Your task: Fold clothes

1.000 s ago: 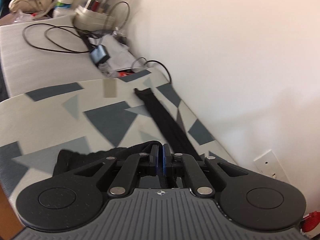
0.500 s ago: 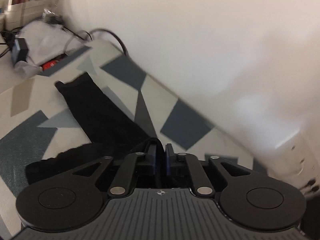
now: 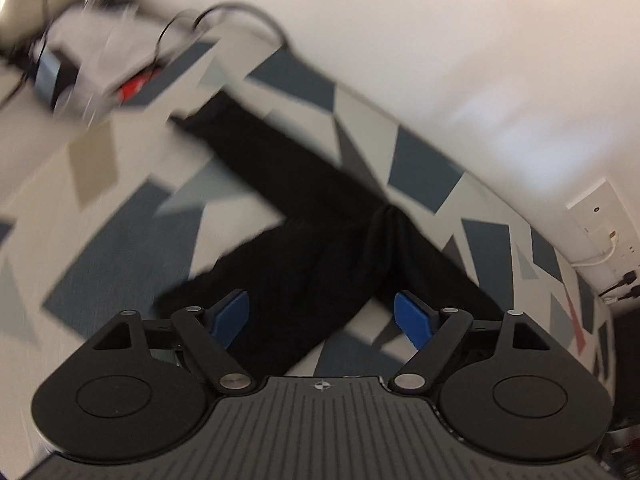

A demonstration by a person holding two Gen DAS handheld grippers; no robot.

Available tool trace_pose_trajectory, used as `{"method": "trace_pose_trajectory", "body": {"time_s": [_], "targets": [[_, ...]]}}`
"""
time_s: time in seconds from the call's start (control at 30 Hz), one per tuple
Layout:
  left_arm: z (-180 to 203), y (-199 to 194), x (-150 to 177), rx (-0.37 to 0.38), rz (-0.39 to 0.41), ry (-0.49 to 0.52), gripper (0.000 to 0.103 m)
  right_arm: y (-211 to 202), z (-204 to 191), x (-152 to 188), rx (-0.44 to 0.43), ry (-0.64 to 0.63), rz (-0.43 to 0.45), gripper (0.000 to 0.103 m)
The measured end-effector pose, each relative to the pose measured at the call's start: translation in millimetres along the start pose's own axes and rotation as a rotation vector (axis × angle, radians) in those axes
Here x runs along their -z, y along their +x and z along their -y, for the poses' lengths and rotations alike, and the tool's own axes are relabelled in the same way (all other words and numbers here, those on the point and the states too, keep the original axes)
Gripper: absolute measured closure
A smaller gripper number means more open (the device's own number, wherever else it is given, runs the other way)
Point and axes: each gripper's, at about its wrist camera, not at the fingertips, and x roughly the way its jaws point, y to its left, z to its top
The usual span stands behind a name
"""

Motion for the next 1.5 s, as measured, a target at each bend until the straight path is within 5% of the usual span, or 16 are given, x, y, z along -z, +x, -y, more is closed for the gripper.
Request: {"method": "trace_pose_trajectory", "body": {"time_s": [0.13,0.27,0.43,0.5,0.63,0.97,1.27,1.4,1.5], "targets": [[-16,0,22,-0.022,0.022,0.053,0.019,4,-66,43,-0.107,-0.322,-0.107,0.018],[-3,4,32,-0.18,0.079,0.235,0.012,5,-130,82,-0.183,-0.67,-0.085,0.018],[-8,14,33,-0.237,0.098,0.326,0.012,17,-181,107,-0.257,-0.83,-0.041,0.021],[-14,14,30,-0.215,0.102,0.318,0.011,23,-196,108,-0.289,-0.839,-0.02,0.032],[-20,10,34,-0.185,0.119,0.364,0.019,36,-226,99,-0.348,-0.828,-0.07,0.084],[-40,-19,50,-0.168,0.068,0.306,0.056,26,-205,93,-0.402,-0.836,-0.161,0.091],[-34,-61,111,-0.221,-0.025,0.384,0.054,-11,-133,95,-0.455,-0.853,-0.263,0.091],[-24,-69,140,-0.257,0.009,0.531,0.037,-22,-101,89,-0.459,-0.797,-0.286,0.09],[-10,-62,142,-0.269,0.041,0.661,0.036,-23,-89,83,-0.478,-0.71,-0.305,0.083]]}}
